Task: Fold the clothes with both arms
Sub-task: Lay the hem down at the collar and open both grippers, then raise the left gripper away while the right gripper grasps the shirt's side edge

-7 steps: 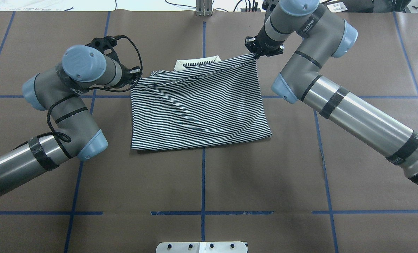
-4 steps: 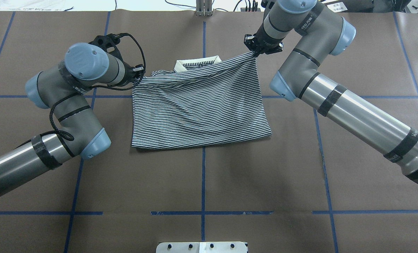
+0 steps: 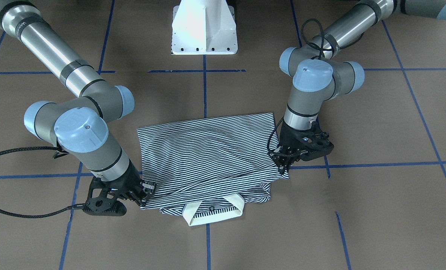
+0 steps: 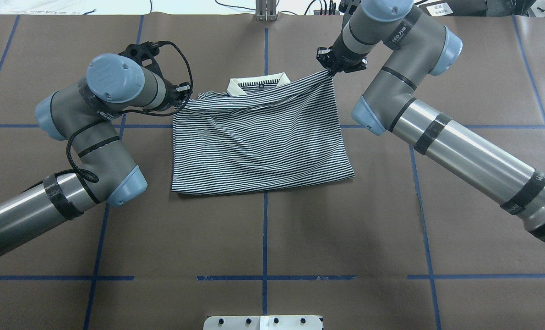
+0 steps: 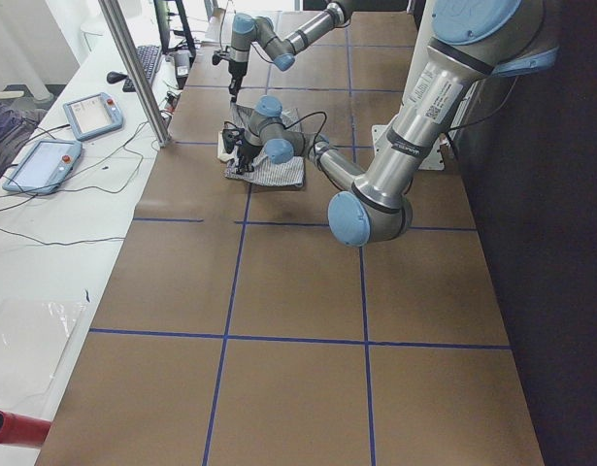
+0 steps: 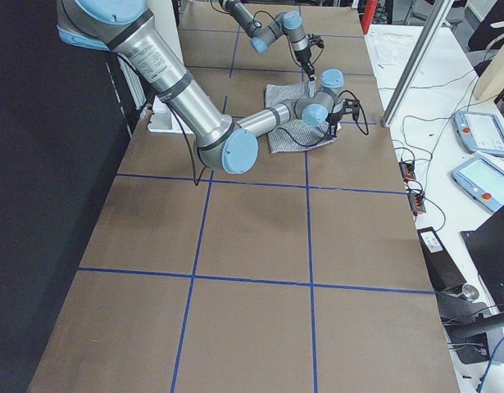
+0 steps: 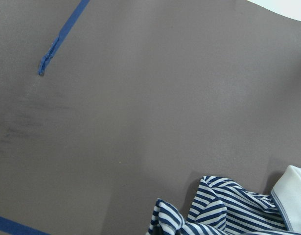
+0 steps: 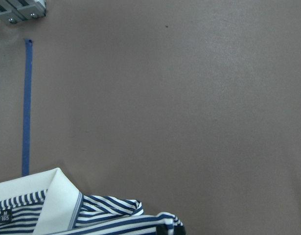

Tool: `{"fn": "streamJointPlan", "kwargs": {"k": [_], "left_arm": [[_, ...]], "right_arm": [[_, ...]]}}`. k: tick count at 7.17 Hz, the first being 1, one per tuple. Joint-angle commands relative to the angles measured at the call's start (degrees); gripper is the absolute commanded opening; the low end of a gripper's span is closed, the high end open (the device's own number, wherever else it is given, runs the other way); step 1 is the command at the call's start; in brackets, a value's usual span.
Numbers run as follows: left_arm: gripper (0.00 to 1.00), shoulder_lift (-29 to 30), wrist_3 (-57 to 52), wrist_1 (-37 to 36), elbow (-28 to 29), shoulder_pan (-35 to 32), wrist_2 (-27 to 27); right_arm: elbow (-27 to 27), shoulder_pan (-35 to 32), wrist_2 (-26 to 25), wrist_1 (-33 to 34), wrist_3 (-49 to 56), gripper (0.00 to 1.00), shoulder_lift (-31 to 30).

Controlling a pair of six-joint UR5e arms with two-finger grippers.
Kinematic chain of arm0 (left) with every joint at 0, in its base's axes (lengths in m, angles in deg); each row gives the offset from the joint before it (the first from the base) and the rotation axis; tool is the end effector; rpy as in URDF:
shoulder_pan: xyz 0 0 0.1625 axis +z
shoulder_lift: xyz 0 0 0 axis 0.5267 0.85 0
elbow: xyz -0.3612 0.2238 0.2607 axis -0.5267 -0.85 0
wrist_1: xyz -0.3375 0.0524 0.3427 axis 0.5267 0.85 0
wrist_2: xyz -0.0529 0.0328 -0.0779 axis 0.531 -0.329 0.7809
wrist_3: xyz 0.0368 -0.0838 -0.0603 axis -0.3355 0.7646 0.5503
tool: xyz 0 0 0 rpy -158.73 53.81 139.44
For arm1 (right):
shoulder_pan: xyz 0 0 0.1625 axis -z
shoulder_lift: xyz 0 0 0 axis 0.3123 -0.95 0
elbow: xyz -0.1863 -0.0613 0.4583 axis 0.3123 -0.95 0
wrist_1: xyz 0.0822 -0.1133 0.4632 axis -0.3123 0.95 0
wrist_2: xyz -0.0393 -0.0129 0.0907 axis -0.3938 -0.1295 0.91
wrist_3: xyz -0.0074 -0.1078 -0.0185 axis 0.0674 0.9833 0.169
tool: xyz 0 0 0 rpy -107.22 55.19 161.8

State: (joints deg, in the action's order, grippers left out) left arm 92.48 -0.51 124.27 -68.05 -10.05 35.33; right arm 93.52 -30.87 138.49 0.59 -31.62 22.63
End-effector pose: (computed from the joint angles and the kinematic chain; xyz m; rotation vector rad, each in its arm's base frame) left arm 0.5433 -0.6470 0.3422 0.2794 0.9081 -0.5146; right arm -0.5445 -0.7622 0.3319 0.1962 -0.9278 0.2094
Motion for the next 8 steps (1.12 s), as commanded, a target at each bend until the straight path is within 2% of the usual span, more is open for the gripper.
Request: {"fn": "streamJointPlan", "kwargs": {"k": [1, 2, 3, 4, 6, 8], "left_arm": [[1.00, 0.09, -0.30, -0.07, 0.04, -1.56, 0.48], [1.00, 0.09, -1.95, -0.76, -0.22, -2.53, 0.74], [1.00, 0.01, -3.19, -0.94, -0.84, -2.98, 4.14], [1.00, -0.17, -3.20, -1.03, -2.76, -3.07, 5.30], [1.00, -0.61, -3.03, -1.74, -4.44, -3.16, 5.31], [1.00, -0.87, -2.68, -2.43, -6.28, -3.16, 5.31]], "right_arm": [[0.82, 0.12, 0.36, -1.59, 0.95, 1.00, -1.06], [6.05, 0.12, 1.32, -1.60, 0.86, 1.00, -5.15], [13.24, 0.20, 3.33, -0.73, -0.01, 1.00, -10.07], [19.40, 1.77, 3.26, -0.37, -0.80, 1.00, -14.90], [30.57, 8.43, -0.68, -0.02, -3.27, 1.00, -25.53], [30.72, 14.59, -4.89, 1.73, -3.27, 1.00, -26.56]]}}
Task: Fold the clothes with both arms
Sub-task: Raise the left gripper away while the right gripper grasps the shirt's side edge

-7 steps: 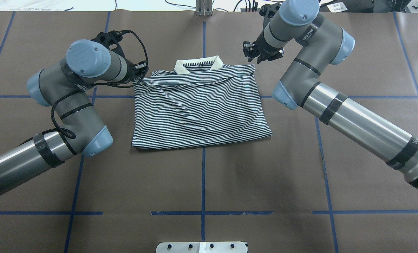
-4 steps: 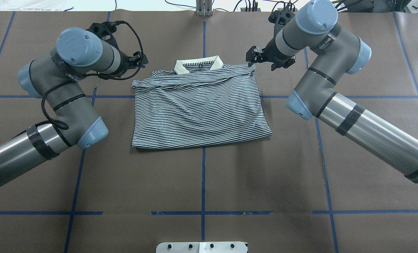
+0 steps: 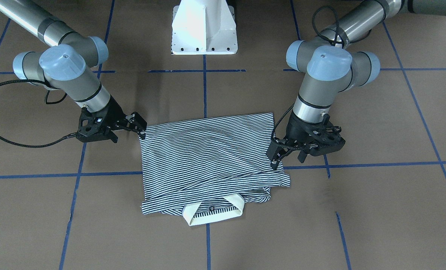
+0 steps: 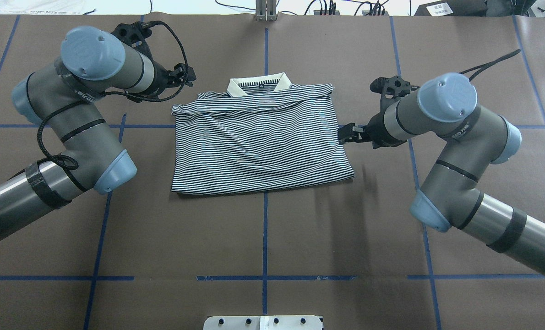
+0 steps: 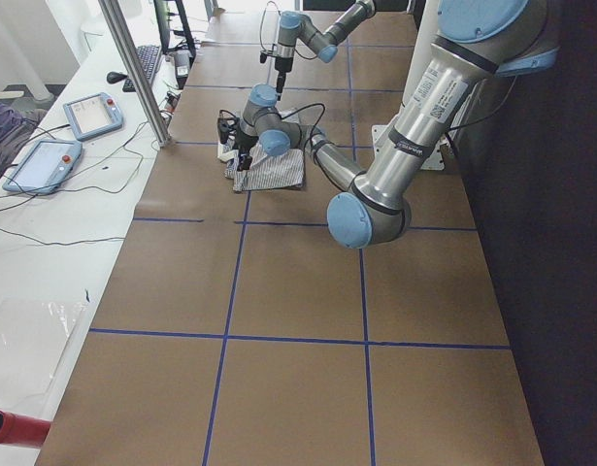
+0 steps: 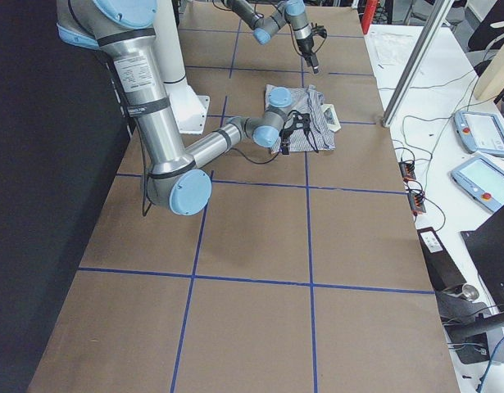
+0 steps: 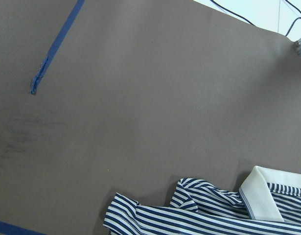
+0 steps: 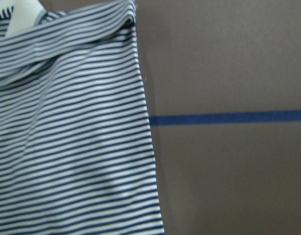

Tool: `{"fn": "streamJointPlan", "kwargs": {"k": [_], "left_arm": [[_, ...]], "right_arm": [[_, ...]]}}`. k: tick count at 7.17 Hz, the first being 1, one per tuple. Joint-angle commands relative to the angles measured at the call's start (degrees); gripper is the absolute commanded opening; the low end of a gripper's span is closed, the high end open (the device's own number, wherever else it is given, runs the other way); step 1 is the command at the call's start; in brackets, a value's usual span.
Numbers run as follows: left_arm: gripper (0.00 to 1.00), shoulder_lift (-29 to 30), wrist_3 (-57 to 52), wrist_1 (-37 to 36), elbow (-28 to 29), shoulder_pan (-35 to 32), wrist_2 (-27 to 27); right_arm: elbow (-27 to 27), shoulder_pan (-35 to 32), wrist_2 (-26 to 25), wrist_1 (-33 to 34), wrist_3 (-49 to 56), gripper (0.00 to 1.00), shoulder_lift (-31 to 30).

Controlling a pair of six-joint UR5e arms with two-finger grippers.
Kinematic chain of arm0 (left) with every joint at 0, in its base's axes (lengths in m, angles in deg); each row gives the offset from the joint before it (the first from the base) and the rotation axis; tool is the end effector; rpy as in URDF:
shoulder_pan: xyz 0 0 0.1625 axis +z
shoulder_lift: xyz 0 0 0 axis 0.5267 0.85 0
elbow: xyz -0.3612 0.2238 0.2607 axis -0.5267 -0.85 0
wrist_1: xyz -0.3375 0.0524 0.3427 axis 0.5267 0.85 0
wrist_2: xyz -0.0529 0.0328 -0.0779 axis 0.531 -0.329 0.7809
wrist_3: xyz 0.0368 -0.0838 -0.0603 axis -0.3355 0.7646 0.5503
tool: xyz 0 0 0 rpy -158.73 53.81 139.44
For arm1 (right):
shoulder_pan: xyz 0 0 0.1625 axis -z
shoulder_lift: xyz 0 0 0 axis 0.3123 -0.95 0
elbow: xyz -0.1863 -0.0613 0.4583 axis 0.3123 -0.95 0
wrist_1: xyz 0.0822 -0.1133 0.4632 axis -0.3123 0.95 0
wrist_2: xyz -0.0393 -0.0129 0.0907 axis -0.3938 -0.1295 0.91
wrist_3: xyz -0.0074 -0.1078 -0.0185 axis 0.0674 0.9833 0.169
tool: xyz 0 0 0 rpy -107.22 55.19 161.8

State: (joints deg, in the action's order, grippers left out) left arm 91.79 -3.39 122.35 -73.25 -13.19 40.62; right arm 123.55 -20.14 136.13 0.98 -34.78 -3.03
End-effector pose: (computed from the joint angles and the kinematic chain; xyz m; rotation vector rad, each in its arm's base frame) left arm 0.4959 -0.6506 0.3063 0.2700 0.9668 -0.4652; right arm -0.5179 -0.5270 0.4110 0.1547 -0.9836 0.0895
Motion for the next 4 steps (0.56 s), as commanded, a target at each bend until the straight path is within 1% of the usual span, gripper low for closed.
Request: {"fn": "streamJointPlan", "kwargs": {"k": [1, 2, 3, 4], "left_arm": [[1.00, -0.19, 0.20, -1.12, -1.78, -0.02, 0.02], [1.00, -0.19, 0.20, -1.13, -1.88, -0.02, 0.02], [1.00, -0.28, 0.20, -1.13, -1.79, -0.11, 0.02], [1.00, -0.28, 0.20, -1.13, -1.79, -0.11, 0.02]], "right_arm": [[0.60, 4.41, -3.17, 3.79, -0.03, 0.98, 0.42], [-0.18, 4.50, -3.26, 4.16, -0.03, 0.88, 1.39], [-1.06, 4.50, -3.26, 4.17, 0.06, 0.68, 2.27], [-1.85, 4.50, -3.35, 4.17, 0.75, 0.43, 2.37]]}}
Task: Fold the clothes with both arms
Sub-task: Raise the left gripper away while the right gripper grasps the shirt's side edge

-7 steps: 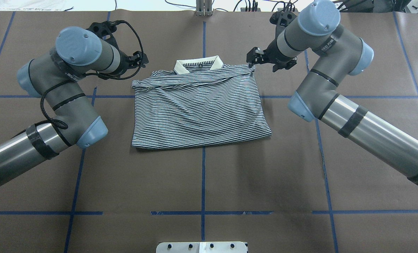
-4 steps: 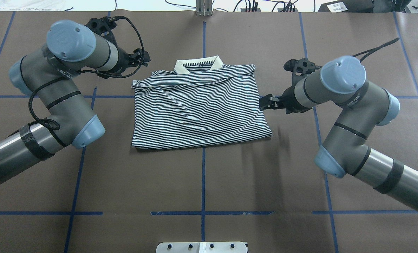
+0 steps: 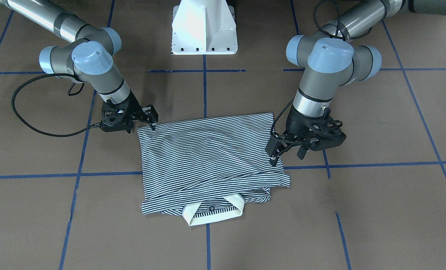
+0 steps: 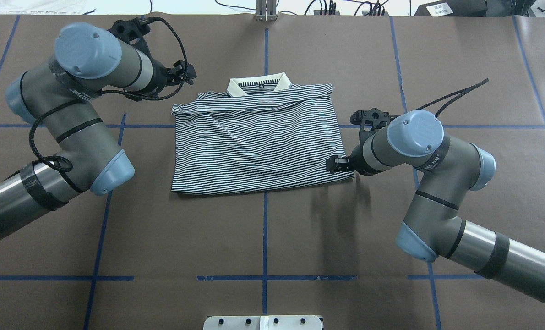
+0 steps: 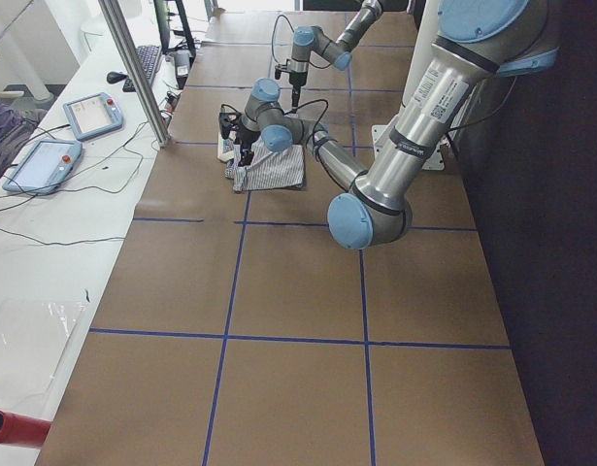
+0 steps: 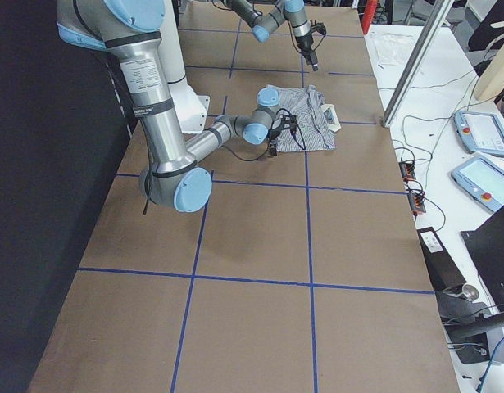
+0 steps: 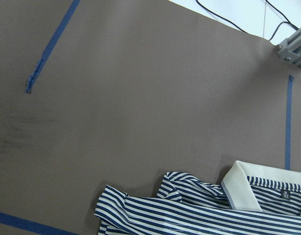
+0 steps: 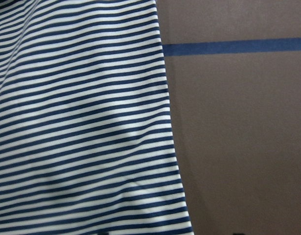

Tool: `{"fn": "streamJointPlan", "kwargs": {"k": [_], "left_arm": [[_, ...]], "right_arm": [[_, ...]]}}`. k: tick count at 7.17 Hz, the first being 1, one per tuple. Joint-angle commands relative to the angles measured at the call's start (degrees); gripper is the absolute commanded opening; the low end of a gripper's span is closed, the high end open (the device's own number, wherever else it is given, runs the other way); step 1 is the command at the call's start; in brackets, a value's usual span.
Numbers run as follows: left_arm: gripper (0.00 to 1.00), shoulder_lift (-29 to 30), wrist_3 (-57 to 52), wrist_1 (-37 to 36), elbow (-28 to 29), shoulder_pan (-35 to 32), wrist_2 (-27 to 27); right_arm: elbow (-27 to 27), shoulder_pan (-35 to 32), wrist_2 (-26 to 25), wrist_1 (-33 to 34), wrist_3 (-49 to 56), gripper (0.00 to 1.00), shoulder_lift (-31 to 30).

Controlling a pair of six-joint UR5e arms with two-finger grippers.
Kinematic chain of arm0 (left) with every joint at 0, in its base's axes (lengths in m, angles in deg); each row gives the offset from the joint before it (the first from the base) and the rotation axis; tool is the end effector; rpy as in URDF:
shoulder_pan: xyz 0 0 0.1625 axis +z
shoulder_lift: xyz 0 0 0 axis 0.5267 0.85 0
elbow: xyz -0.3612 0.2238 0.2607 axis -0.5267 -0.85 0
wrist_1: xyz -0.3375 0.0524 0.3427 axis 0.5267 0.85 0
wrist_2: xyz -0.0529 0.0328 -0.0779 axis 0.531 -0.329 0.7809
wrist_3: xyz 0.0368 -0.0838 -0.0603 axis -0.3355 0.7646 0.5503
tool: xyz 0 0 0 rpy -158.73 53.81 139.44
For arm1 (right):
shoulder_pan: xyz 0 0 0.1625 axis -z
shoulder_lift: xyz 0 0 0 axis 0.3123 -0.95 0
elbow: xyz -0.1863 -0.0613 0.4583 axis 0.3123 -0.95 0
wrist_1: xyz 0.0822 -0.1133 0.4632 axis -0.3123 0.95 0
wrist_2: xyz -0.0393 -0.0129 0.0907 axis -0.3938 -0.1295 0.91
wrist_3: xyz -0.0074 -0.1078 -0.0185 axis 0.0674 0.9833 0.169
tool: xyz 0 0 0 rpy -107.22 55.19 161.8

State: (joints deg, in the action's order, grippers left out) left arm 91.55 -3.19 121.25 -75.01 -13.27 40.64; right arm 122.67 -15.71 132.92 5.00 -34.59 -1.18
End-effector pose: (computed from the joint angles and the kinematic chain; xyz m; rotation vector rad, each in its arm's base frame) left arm 0.4889 -0.6451 0.2961 0.2723 0.9737 -0.4679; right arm -0.5656 -0.4981 0.4070 0.1386 -0.9224 0.0530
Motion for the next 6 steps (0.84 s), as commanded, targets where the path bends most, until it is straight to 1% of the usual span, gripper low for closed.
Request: {"fn": "streamJointPlan", "kwargs": {"k": [1, 2, 5, 6], "left_arm": [[1.00, -0.04, 0.09, -0.03, -0.03, -0.03, 0.00], [1.00, -0.04, 0.00, -0.03, -0.03, 0.05, 0.00], [1.00, 0.05, 0.00, -0.03, -0.12, 0.05, -0.09], [1.00, 0.05, 0.00, -0.03, -0.21, 0.05, -0.17]], "right_arm": [[-1.07, 0.07, -0.13, 0.15, 0.83, 0.15, 0.42], [-1.07, 0.07, 0.04, 0.15, 0.92, 0.00, 0.42], [-0.11, -0.01, 0.75, 0.32, 1.19, 0.00, -0.36], [2.42, -0.10, 0.75, 0.32, 1.10, 0.00, -2.20]]}}
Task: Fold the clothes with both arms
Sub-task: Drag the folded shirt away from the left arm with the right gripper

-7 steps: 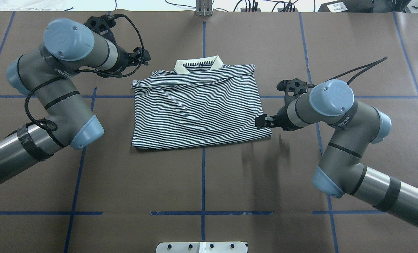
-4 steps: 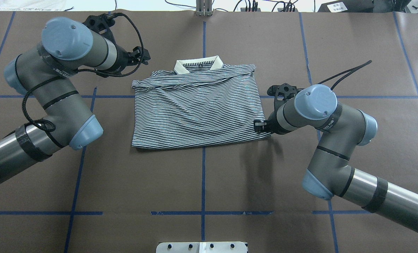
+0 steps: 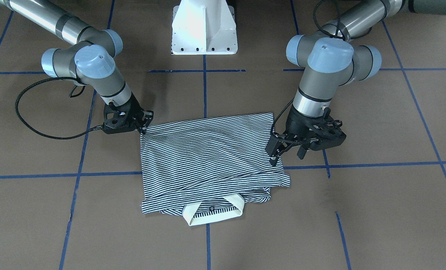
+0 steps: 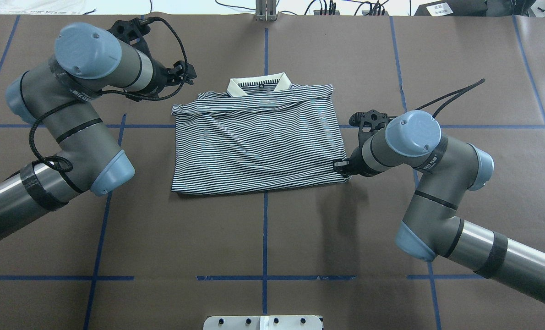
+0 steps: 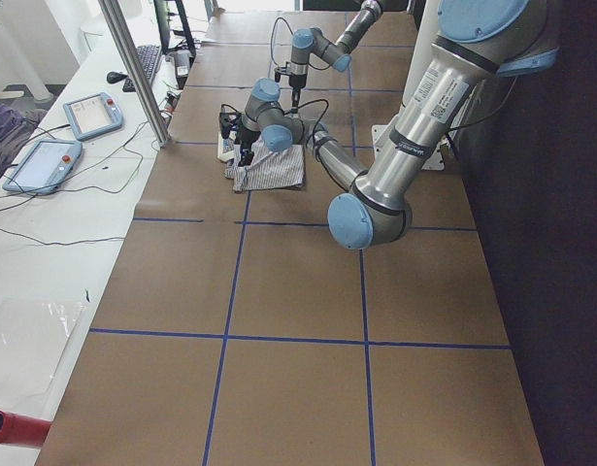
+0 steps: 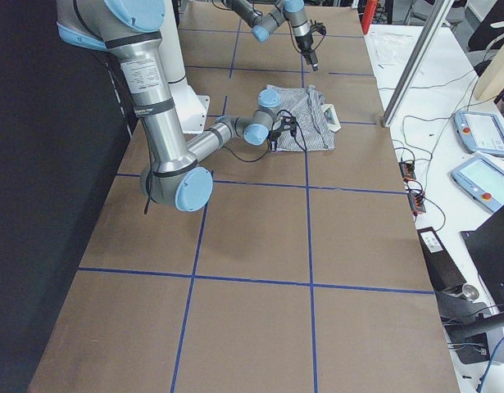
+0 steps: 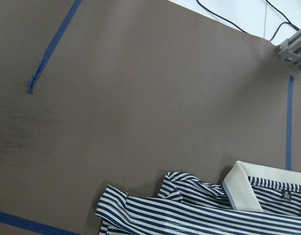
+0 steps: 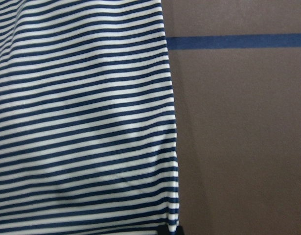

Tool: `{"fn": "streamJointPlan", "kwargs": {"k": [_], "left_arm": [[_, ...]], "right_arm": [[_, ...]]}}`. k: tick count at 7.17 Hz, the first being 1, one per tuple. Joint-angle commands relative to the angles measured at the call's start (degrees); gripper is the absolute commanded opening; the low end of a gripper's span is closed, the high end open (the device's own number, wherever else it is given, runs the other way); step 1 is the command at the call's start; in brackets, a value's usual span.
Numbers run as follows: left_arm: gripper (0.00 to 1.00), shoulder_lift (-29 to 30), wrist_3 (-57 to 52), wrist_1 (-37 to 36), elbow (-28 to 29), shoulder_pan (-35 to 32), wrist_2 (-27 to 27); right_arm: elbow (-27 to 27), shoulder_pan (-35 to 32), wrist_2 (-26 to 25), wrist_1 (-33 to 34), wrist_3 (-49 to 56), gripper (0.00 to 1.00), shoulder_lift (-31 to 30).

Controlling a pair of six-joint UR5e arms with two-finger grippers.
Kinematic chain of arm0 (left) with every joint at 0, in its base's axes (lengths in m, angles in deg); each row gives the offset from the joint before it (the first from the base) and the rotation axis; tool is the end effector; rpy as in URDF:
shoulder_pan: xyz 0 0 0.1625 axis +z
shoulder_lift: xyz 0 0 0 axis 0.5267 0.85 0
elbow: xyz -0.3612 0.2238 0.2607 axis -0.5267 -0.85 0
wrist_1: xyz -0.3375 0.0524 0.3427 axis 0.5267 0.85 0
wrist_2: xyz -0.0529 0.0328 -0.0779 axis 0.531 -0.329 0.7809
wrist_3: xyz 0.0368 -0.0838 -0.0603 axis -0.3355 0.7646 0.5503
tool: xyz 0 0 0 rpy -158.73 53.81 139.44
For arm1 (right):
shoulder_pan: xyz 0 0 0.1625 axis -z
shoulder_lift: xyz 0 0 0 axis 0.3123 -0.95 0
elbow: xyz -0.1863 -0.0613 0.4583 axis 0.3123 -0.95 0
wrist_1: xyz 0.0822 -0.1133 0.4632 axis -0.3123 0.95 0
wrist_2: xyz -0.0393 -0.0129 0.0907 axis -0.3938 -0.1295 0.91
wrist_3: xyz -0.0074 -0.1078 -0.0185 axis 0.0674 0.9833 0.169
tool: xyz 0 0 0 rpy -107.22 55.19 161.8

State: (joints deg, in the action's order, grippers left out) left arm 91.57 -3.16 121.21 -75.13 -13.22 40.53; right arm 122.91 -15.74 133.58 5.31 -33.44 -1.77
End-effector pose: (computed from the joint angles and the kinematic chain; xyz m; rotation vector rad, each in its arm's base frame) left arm 0.4890 -0.6445 0.2948 0.2741 0.9748 -0.4682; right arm -0.5629 -0.4954 0.4128 0.1324 -0.9156 0.0319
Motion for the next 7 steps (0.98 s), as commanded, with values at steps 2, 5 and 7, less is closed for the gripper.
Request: {"fn": "streamJointPlan", "kwargs": {"k": [2, 5, 7], "left_arm": [[1.00, 0.04, -0.02, 0.00, -0.79, 0.01, 0.02], [1.00, -0.57, 0.24, 0.00, -2.10, 0.27, 0.02], [1.00, -1.63, 0.24, 0.00, -3.60, 0.44, 0.11]], "right_arm": [[15.41, 3.95, -0.09, 0.72, -1.01, 0.00, -13.69], [28.98, 14.21, 4.21, 0.90, -7.06, 0.00, -29.79], [32.78, 22.91, 4.22, 0.55, -13.28, 0.00, -32.56]]}}
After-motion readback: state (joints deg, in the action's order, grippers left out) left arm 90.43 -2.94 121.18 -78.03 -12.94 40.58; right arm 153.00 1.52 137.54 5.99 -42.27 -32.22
